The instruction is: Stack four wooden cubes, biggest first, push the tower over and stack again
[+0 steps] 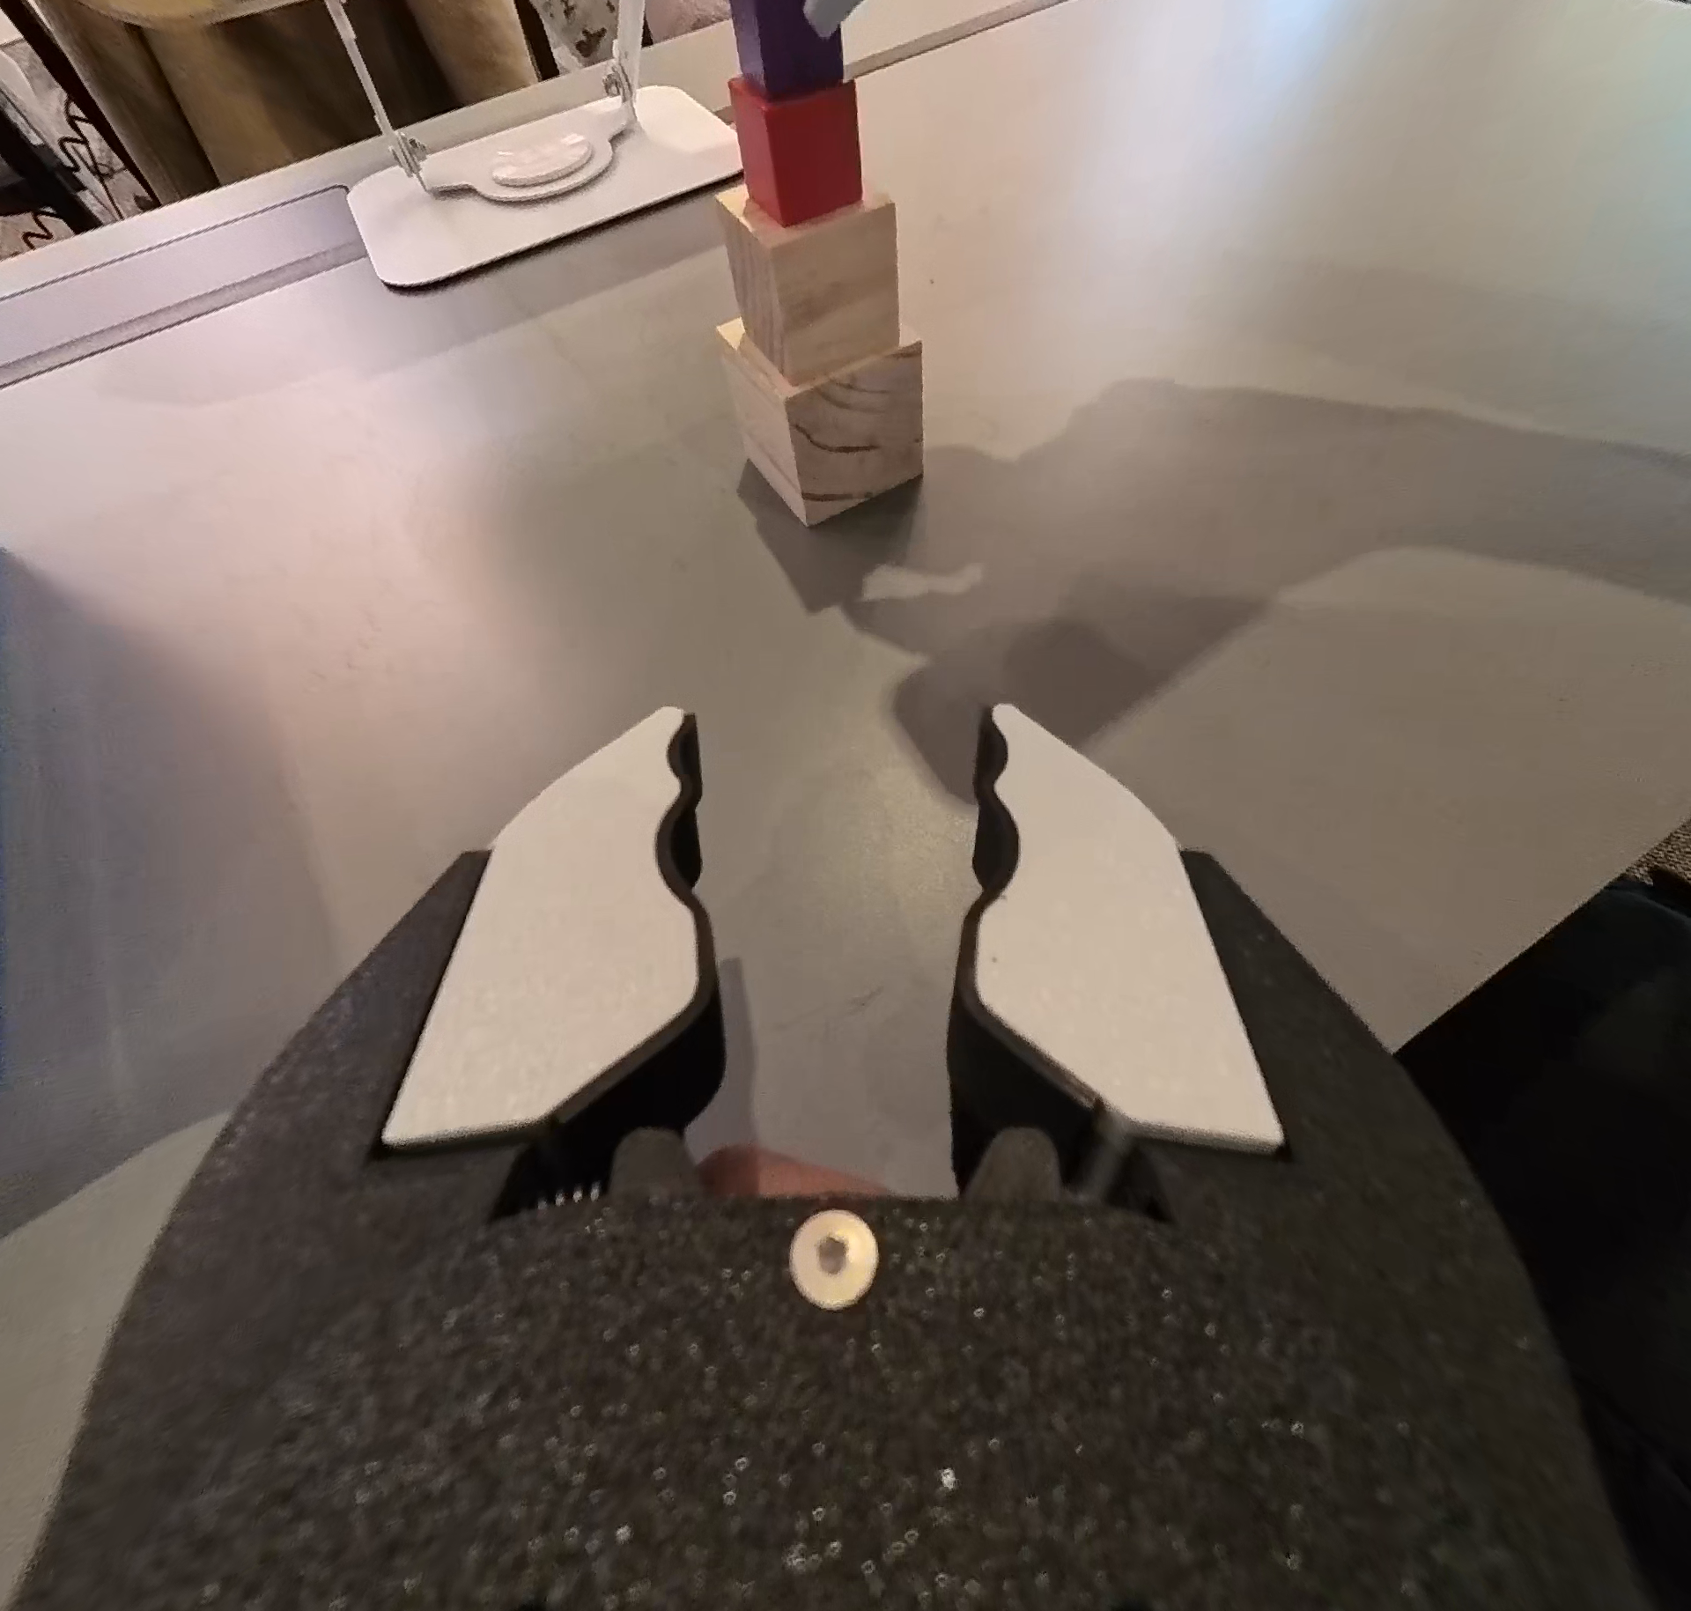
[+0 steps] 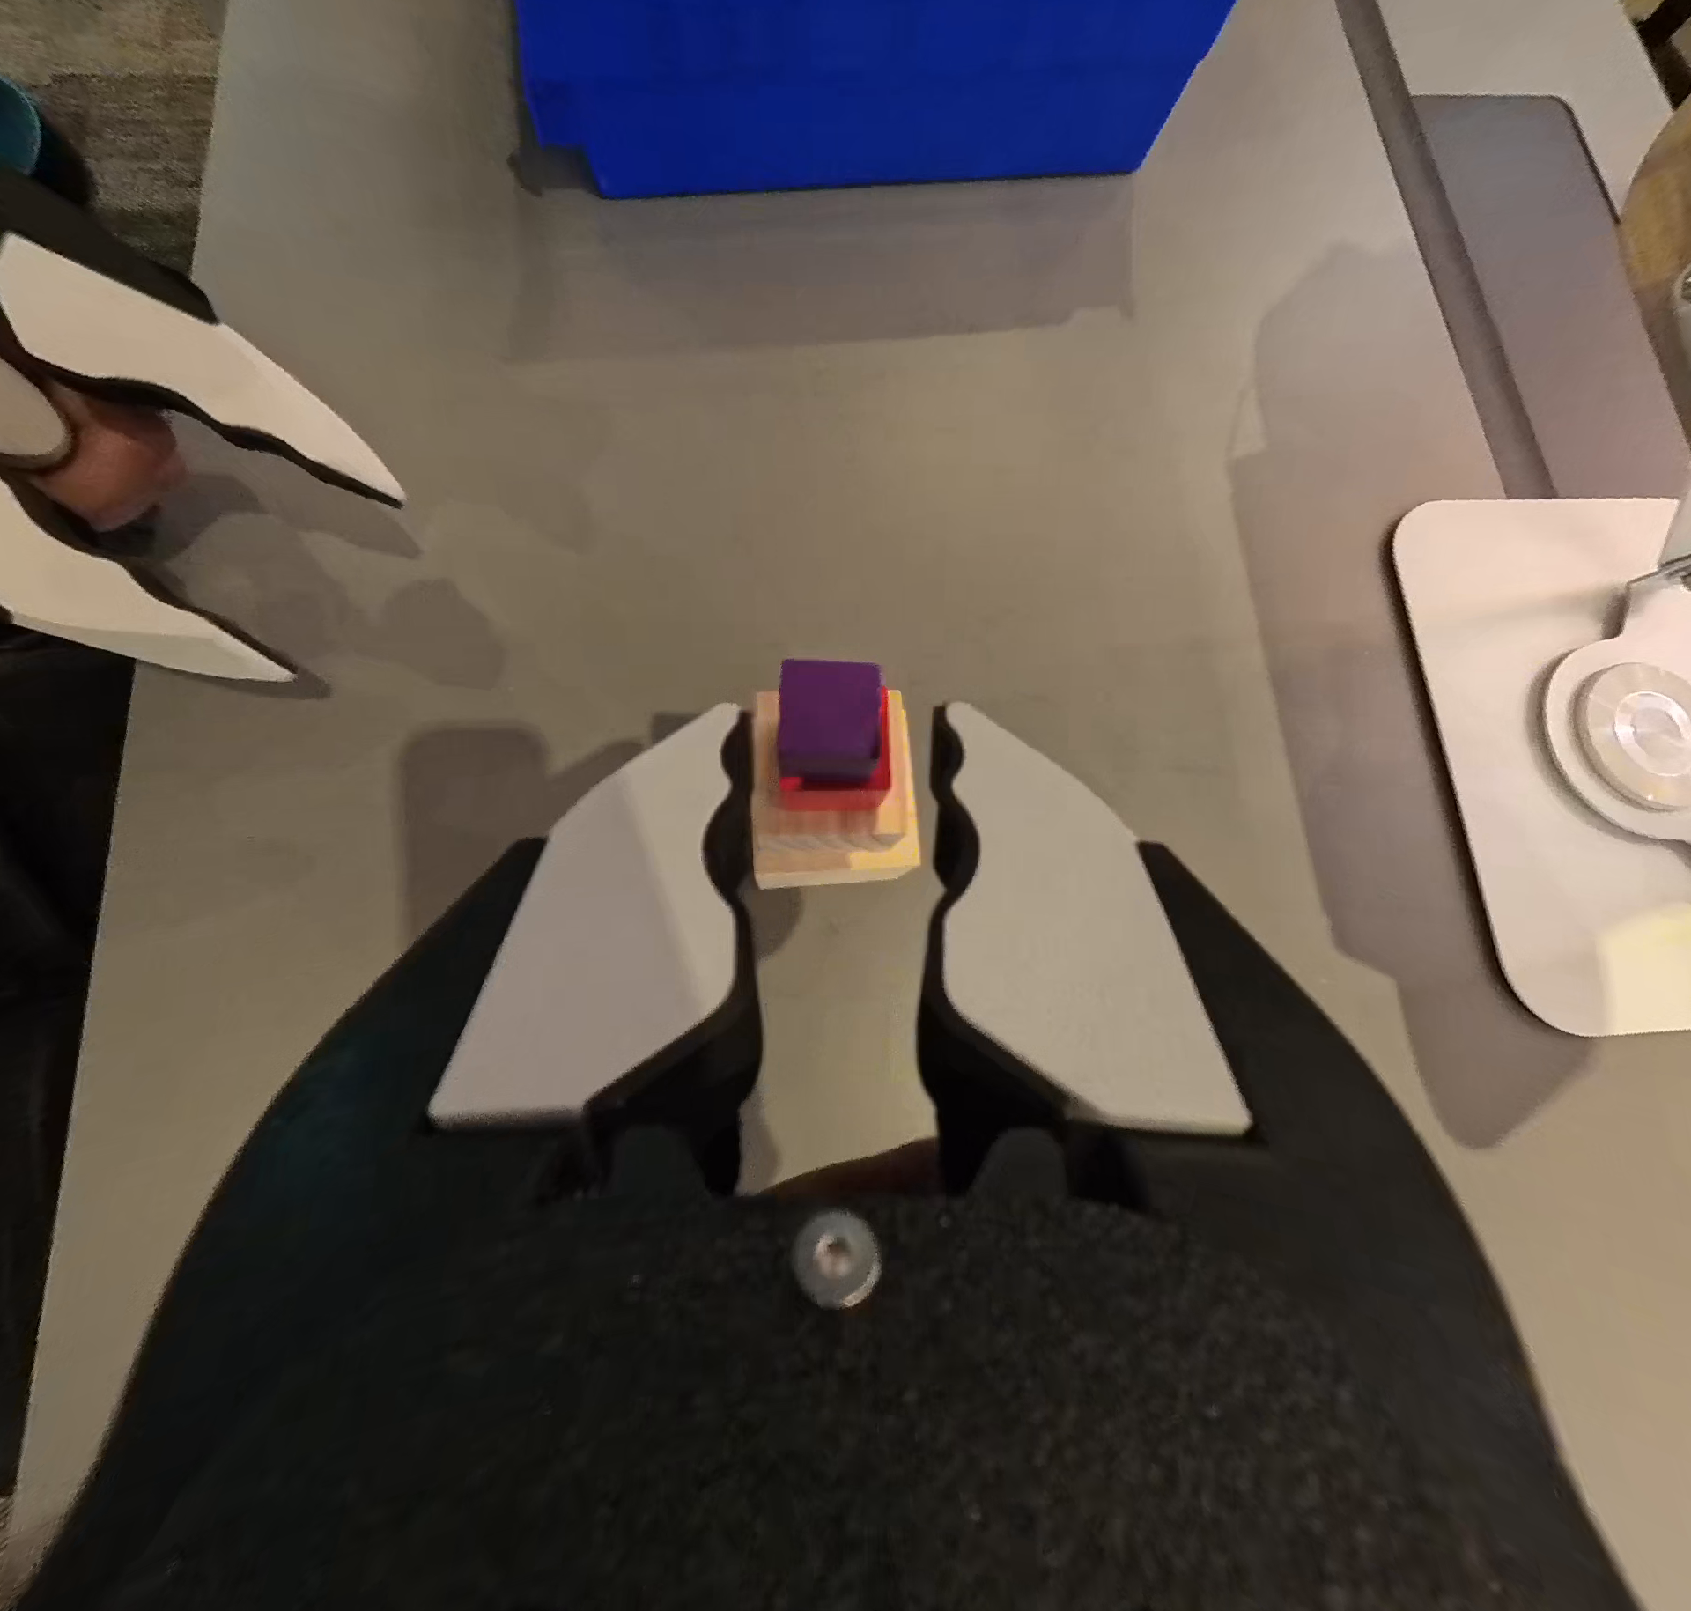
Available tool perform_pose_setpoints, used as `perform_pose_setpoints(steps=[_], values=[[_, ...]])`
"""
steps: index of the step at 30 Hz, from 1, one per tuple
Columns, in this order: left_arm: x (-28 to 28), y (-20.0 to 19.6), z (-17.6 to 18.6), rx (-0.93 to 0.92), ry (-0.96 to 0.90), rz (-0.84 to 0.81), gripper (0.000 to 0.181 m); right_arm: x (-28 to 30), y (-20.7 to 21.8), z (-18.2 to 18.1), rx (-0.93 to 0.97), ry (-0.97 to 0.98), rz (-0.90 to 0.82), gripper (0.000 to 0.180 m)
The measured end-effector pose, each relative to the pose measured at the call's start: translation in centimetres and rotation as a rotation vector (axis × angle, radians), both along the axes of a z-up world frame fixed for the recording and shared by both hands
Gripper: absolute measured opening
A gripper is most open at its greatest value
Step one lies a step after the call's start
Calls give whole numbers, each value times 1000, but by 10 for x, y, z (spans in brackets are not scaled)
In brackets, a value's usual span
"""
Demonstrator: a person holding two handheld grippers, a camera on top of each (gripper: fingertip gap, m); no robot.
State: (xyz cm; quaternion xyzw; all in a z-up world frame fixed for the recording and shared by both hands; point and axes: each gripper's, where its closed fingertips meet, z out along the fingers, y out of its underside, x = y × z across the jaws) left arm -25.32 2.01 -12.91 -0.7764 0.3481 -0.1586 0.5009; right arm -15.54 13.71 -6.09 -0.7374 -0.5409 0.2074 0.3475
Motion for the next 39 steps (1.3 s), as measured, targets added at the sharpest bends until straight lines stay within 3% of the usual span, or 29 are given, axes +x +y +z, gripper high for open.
perform_pose_setpoints(steps=[5,9,13,18,24,39], values=[[-1,0,-1,-3,0,6,57,8,-6,37,63,102,-58,40],[-6,3,4,11,-16,24,57,20,-32,54,219,150,-328,39],[-11,5,7,16,-39,52,57,33,-87,12,258,159,-613,38],[-14,7,9,9,-83,94,57,54,-129,-40,279,216,-833,33],[-13,11,17,60,-97,126,57,56,-153,-63,242,309,-858,26],[4,-7,11,97,-39,66,52,69,-155,-52,264,290,-879,23]])
